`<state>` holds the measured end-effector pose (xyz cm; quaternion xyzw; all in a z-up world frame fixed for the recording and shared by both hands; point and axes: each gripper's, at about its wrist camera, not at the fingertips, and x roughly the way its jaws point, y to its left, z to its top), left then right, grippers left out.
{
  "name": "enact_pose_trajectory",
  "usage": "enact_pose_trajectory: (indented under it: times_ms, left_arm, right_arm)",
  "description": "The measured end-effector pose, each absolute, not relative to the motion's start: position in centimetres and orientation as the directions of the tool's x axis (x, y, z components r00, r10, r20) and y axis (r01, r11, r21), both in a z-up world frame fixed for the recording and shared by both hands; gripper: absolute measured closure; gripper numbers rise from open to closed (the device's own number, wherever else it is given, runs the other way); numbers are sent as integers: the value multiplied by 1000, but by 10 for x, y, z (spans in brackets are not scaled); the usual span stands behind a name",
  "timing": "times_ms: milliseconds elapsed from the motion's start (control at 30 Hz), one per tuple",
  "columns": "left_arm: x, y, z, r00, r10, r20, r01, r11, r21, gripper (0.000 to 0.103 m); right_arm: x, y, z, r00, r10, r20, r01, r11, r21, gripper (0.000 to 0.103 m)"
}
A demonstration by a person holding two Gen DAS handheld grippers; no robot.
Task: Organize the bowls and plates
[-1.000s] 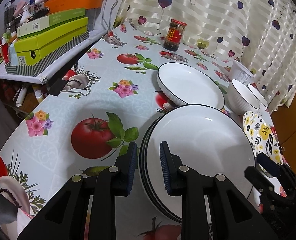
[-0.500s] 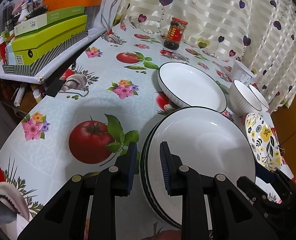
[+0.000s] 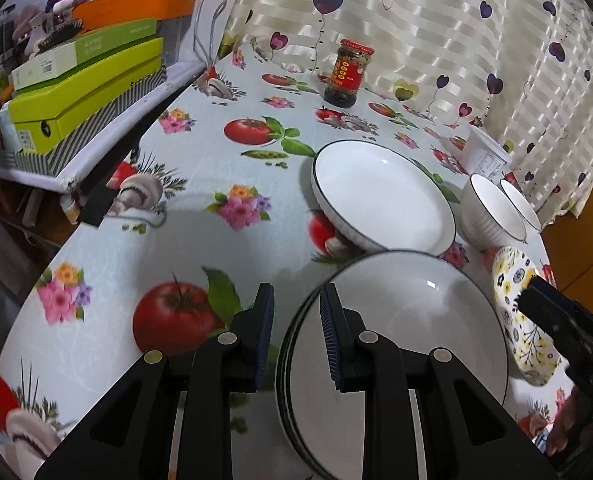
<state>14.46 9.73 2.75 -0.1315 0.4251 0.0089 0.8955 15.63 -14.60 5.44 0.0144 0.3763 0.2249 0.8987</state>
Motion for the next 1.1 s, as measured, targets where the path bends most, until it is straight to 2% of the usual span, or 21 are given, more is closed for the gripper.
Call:
enact_pose_trajectory:
  times_ms: [267, 500, 700, 967, 1100]
  left_arm:
    - [183, 111, 30, 617, -181, -766, -88, 951, -296, 78]
    - [212, 119, 27, 595, -196, -780, -83, 950, -301, 78]
    - [239, 118, 20, 555, -256, -792, -50, 939, -339, 78]
    - [266, 111, 7, 486, -330, -809, 10, 928, -373, 78]
    - [275, 112, 0, 460, -362, -811, 6, 914, -405, 78]
  right_arm:
    - [213, -141, 52, 594, 388, -705, -360, 911, 198, 53]
    - [252, -144, 37, 537, 366, -760, -289, 926, 241, 53]
    - [268, -134, 28, 504, 371, -780, -311, 920, 237, 53]
    - [286, -128, 18, 464, 339, -818, -294, 930, 219, 69]
    - [291, -128, 11, 452, 335, -827, -284, 933, 222, 71]
